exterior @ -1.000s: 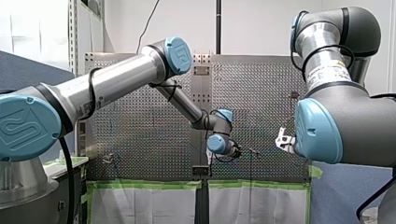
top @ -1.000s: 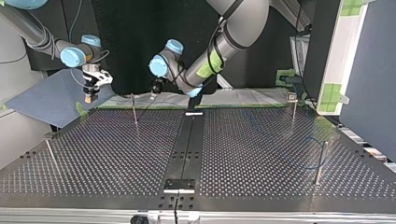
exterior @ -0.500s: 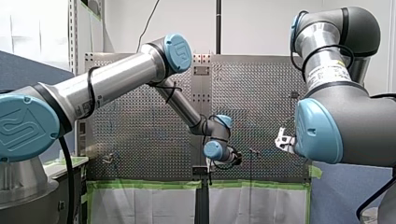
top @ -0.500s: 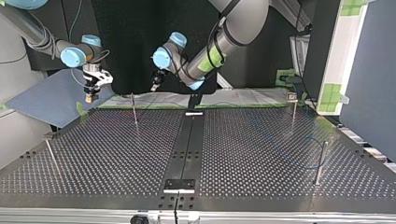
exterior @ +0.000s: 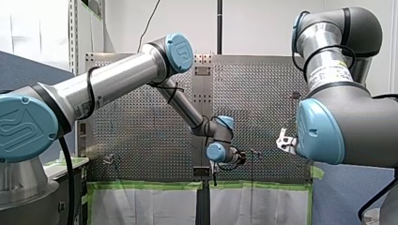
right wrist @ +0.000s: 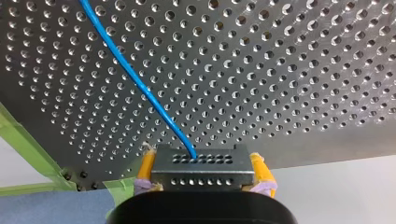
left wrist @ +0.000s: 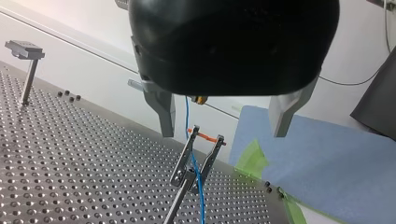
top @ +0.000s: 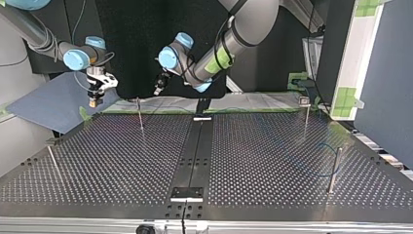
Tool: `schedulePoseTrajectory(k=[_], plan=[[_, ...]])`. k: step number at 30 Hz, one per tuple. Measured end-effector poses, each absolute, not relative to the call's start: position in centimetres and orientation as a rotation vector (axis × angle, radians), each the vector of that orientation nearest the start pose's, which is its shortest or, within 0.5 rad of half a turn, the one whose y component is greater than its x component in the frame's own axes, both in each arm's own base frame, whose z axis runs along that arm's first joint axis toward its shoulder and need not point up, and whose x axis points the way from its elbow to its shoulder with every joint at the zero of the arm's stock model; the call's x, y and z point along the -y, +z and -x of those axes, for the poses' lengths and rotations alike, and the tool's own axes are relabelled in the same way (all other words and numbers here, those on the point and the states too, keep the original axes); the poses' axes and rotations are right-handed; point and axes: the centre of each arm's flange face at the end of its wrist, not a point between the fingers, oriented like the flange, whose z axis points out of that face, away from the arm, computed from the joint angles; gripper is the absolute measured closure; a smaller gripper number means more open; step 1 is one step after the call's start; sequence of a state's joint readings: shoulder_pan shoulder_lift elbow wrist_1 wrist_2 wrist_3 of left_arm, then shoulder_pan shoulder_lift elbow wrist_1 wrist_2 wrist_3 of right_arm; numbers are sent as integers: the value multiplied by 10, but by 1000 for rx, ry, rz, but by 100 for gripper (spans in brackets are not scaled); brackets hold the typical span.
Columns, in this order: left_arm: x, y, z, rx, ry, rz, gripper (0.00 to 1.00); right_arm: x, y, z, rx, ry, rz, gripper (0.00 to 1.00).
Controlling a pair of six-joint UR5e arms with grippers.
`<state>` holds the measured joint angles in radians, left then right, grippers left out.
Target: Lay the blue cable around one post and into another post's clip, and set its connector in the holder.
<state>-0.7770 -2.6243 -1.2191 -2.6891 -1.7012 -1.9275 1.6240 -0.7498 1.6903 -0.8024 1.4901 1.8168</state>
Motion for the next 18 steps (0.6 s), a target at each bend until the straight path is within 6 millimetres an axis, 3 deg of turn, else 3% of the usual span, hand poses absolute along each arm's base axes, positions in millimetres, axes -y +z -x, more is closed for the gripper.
schedulePoseTrajectory(k=[18], plan=[[595,-4,-448,-1879,-638,-274,0,619,23,-175,1457,1408,-1286,100]])
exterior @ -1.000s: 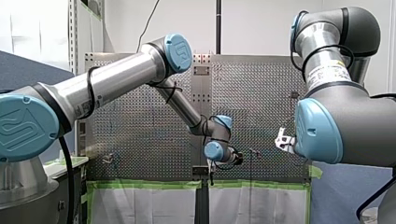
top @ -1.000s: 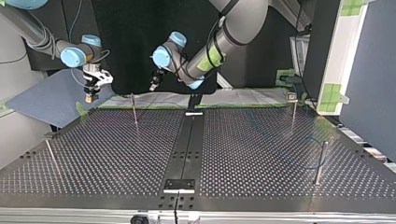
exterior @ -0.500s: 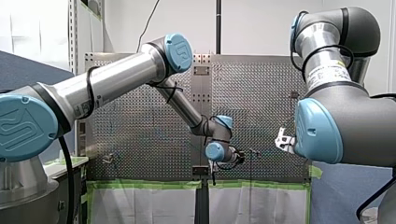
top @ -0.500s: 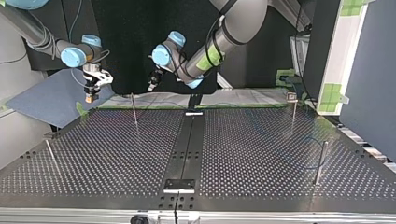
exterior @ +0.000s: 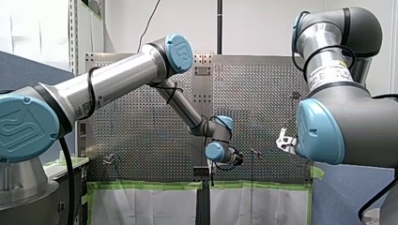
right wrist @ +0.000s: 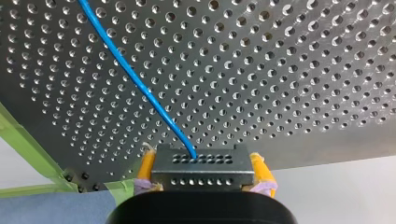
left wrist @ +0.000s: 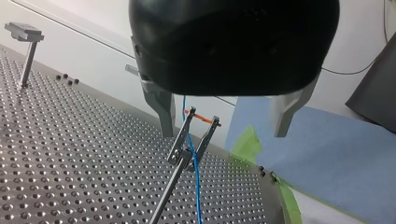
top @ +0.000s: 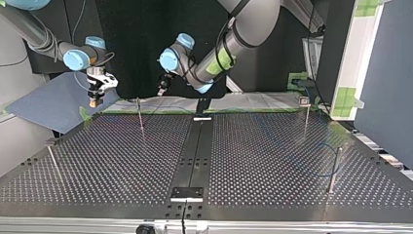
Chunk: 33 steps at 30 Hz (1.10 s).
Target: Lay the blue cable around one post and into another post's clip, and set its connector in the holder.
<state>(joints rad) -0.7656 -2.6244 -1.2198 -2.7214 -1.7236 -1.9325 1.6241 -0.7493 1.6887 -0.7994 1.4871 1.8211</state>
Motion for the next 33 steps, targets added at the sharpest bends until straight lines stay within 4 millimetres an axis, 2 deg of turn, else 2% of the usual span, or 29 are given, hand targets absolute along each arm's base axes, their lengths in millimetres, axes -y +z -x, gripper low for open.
schedulePoseTrajectory(k=[7,13,19,33], plan=[[590,-6,-448,-1894,-609,-273,0,619,23,-175,1456,1409,-1287,100],[571,-10,-445,-1934,-502,-284,0,619,23,-175,1456,1408,-1286,100],[564,8,-435,-1908,-461,-312,0,618,22,-176,1456,1410,-1289,100],[562,56,-411,-1802,-524,-290,0,617,22,-178,1459,1410,-1298,100]])
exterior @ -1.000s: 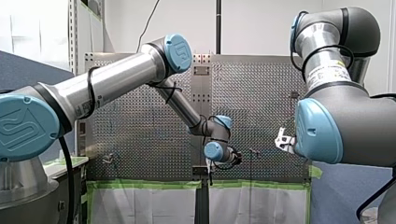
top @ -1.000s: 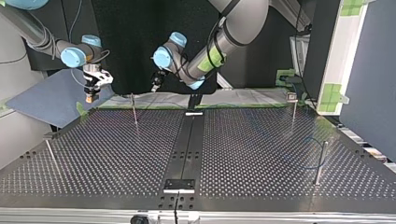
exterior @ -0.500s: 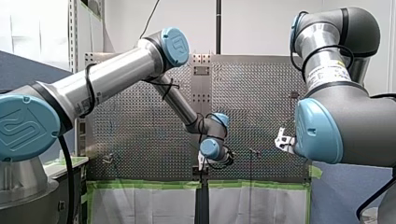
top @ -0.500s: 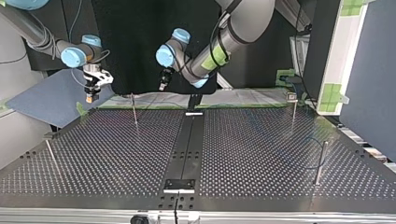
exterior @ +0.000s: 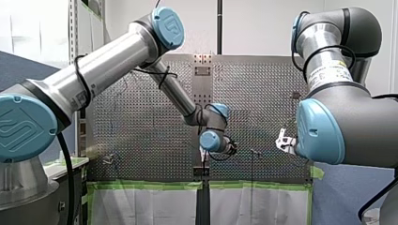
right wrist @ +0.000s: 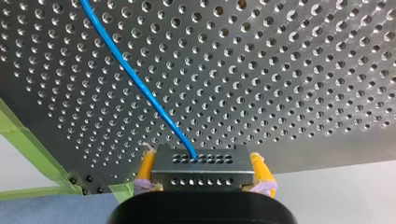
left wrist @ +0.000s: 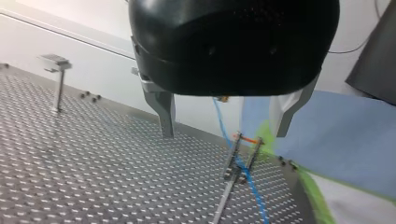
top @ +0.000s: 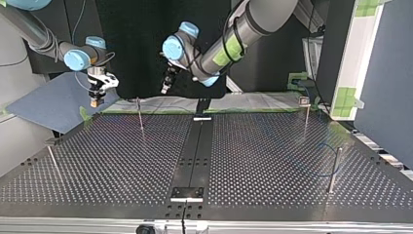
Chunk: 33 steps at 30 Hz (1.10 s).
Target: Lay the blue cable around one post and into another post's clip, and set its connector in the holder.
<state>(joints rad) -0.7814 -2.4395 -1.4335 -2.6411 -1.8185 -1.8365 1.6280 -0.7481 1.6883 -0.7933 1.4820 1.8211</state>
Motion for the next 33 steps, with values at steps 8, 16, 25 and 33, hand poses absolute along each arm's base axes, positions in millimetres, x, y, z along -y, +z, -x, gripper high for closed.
schedulePoseTrajectory(k=[8,16,25,33], plan=[[551,83,-405,-1739,-549,-252,0,617,21,-178,1458,1413,-1302,100],[534,110,-403,-1680,-573,-181,0,617,21,-180,1459,1428,-1311,100],[500,136,-407,-1656,-580,-120,0,616,21,-184,1461,1450,-1322,100],[471,157,-417,-1614,-631,-79,0,615,21,-187,1459,1456,-1325,100]])
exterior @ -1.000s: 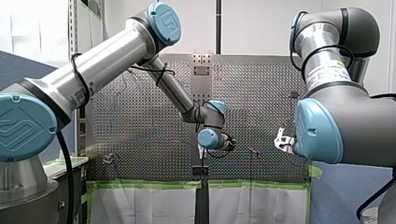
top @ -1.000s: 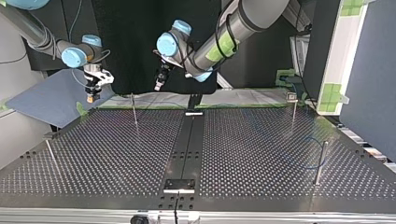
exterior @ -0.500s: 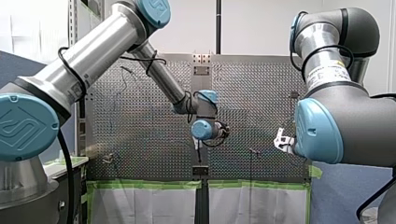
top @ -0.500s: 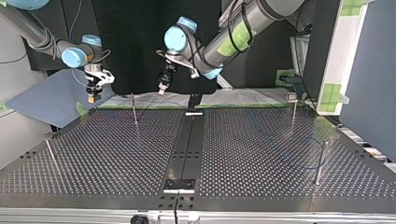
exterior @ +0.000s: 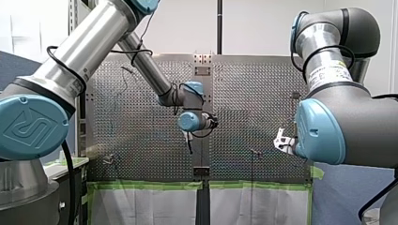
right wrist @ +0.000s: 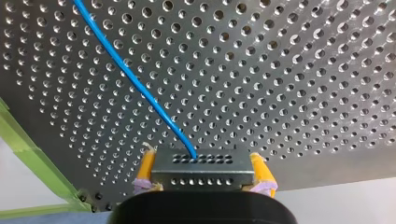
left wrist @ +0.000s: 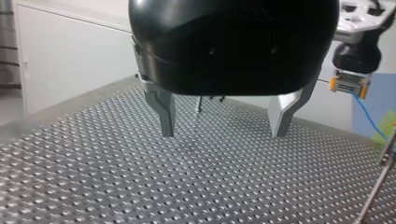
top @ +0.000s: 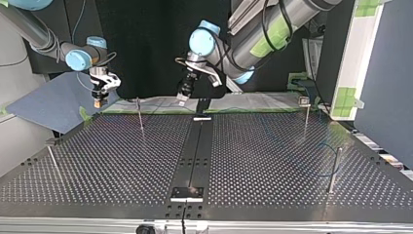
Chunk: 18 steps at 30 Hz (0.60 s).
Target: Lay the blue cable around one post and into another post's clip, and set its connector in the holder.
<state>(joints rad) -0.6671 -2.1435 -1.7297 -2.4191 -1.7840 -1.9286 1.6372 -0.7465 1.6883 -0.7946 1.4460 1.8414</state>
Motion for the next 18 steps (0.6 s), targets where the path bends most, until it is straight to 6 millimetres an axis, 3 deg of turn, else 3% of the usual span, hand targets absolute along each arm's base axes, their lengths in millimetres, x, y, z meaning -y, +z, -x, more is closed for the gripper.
schedulePoseTrajectory(k=[18], plan=[[431,192,-380,-1580,-649,-54,0,614,21,-189,1462,1471,-1327,100]])
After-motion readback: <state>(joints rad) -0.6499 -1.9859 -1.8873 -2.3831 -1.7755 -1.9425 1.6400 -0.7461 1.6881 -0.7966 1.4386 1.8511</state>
